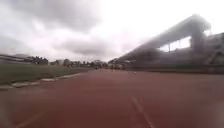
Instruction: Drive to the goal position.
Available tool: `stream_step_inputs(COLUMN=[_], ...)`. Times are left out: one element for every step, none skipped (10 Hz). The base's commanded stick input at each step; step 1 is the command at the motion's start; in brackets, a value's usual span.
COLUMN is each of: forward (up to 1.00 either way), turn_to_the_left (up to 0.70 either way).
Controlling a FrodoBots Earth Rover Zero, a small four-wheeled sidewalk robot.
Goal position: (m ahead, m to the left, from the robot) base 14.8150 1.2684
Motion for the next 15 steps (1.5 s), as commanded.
stream_step_inputs(forward=[0.5,0.5,0.5,0.5,0.5,0.5,0.5,0.5,0.5,0.5,0.5,0.5,0.5,0.5,0.5], turn_to_the_left=[0.02,0.02,0.02,0.02,0.02,0.02,0.02,0.02,0.02,0.02,0.02,0.02,0.02,0.02,0.02])
